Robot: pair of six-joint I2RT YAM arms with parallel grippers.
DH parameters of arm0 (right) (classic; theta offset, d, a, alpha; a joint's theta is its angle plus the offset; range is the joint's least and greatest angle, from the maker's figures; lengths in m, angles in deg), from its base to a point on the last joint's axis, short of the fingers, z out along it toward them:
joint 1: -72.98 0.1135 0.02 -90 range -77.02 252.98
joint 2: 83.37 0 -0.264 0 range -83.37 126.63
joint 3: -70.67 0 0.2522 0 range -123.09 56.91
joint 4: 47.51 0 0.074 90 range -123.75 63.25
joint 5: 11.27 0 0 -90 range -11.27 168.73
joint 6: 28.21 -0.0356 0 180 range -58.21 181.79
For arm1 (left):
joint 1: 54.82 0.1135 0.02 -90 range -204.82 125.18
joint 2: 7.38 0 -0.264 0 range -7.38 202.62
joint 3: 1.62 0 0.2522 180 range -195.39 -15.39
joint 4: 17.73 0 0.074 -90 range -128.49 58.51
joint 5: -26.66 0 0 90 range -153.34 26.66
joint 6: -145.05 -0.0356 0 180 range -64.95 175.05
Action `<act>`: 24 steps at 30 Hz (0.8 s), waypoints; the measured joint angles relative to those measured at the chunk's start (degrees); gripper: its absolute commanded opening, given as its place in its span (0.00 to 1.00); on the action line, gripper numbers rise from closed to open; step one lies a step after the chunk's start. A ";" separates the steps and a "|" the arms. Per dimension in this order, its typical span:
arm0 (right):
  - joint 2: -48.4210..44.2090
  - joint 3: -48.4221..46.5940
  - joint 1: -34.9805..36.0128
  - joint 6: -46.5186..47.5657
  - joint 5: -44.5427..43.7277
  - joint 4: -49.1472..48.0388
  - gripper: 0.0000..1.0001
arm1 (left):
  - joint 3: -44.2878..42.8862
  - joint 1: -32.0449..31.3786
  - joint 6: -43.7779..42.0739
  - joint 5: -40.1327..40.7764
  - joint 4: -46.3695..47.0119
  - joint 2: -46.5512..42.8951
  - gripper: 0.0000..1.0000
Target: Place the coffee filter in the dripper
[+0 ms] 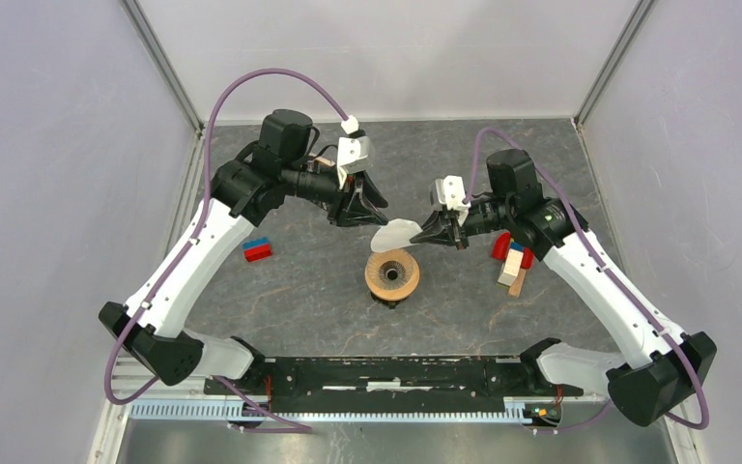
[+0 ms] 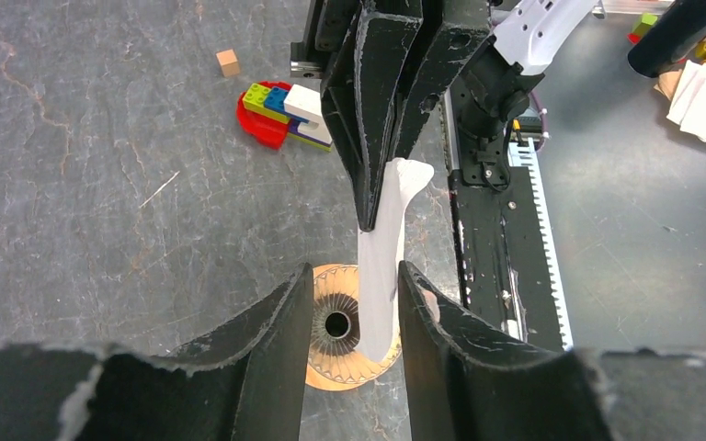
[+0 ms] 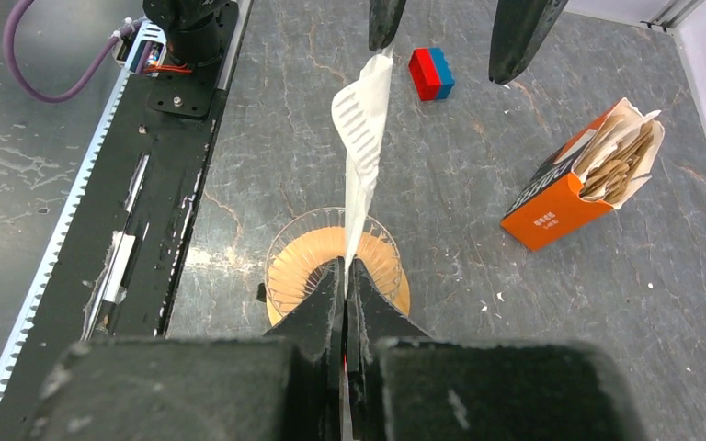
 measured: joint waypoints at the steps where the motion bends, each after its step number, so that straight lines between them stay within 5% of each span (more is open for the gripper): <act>1: 0.00 0.09 0.00 0.00 0.00 -0.04 0.00 | 0.00 0.00 0.00 0.00 0.09 0.04 0.45; 24: 0.00 0.24 -0.15 -2.80 -0.02 -1.44 0.00 | 2.40 -0.07 0.00 -0.13 0.66 0.07 0.42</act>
